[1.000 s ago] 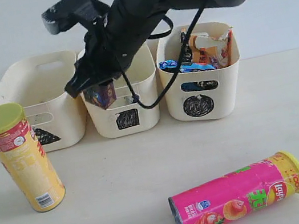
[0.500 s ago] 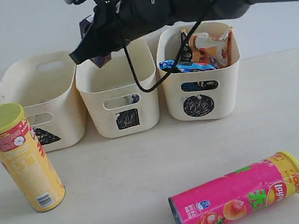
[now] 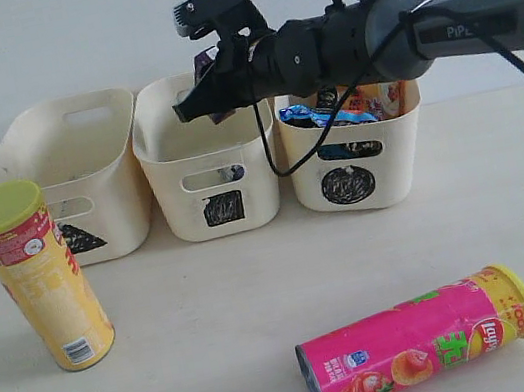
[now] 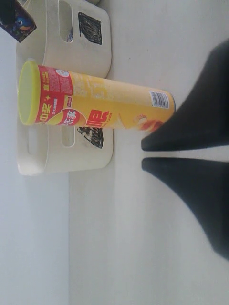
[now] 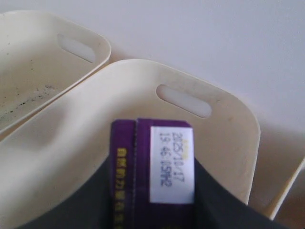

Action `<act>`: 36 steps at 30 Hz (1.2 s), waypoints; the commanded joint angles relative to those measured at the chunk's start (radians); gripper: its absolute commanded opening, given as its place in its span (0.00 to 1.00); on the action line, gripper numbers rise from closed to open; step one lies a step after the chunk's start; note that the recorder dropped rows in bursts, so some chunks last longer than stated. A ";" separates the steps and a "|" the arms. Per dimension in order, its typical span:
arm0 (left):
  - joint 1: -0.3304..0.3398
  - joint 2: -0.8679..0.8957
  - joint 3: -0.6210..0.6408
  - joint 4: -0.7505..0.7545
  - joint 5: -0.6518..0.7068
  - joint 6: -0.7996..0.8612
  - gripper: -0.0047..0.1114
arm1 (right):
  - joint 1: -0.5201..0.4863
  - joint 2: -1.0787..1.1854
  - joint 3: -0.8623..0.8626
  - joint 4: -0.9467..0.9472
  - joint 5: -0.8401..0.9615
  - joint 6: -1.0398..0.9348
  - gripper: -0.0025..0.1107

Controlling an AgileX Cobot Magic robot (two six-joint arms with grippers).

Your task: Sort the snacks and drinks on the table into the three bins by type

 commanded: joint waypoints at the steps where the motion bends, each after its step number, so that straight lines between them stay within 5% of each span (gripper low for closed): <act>1: 0.001 -0.004 -0.002 -0.002 -0.008 -0.008 0.08 | -0.008 0.001 -0.005 0.002 -0.046 0.004 0.03; 8: 0.001 -0.004 -0.002 -0.002 -0.007 -0.008 0.08 | -0.008 0.004 -0.005 0.002 -0.046 0.004 0.05; 15: 0.001 -0.004 -0.002 -0.002 -0.007 -0.008 0.08 | -0.008 0.004 -0.005 0.002 -0.030 0.004 0.58; 19: 0.001 -0.004 -0.002 -0.002 -0.007 -0.008 0.08 | -0.008 0.004 -0.005 0.002 -0.030 0.004 0.73; 27: 0.001 -0.004 -0.002 -0.002 -0.007 -0.008 0.08 | -0.008 -0.015 -0.005 0.011 0.044 0.013 0.59; 36: 0.001 -0.004 -0.002 -0.002 -0.007 -0.008 0.08 | -0.008 -0.136 -0.005 0.006 0.322 0.011 0.02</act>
